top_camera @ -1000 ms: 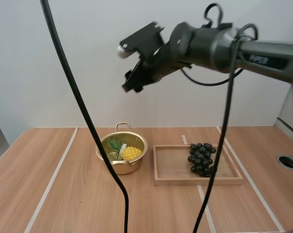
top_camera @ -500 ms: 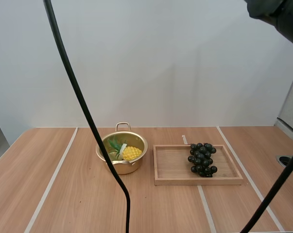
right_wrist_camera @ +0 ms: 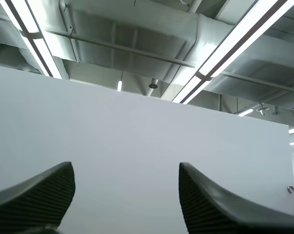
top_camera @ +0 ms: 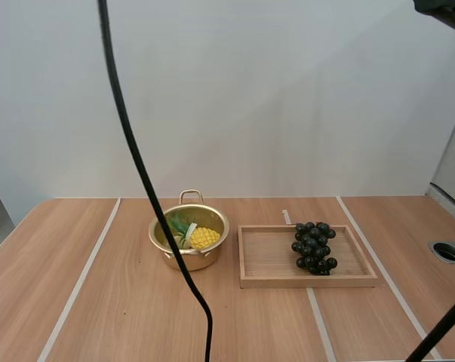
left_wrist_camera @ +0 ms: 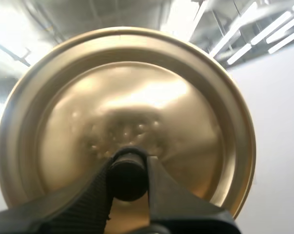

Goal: Open the pot, put the pineapple inside, and close it

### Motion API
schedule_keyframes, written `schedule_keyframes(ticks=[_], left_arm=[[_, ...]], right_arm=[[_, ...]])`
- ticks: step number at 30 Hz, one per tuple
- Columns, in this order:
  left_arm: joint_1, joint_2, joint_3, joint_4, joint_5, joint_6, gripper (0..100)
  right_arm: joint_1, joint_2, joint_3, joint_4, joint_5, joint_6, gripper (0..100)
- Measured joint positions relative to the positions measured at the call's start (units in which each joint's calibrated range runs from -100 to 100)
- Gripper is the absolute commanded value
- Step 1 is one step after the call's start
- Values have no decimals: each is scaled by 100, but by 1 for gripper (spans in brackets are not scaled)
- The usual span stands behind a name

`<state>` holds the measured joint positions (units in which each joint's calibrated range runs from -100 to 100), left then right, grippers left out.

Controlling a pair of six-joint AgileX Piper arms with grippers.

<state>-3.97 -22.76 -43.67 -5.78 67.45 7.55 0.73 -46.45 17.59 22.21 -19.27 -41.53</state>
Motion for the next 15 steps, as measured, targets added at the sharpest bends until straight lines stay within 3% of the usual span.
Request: schedule_keyframes(ticks=[6,10,15], left_arm=[[14,440,605,33,1605,-88,0],[40,466,811,42,1841,-88,0],[57,469,1952,45,2016,-150,0]], right_arm=[[0,0,0,0,0,0,100],[0,0,0,0,0,0,100],[0,0,0,9,0,-108,100]])
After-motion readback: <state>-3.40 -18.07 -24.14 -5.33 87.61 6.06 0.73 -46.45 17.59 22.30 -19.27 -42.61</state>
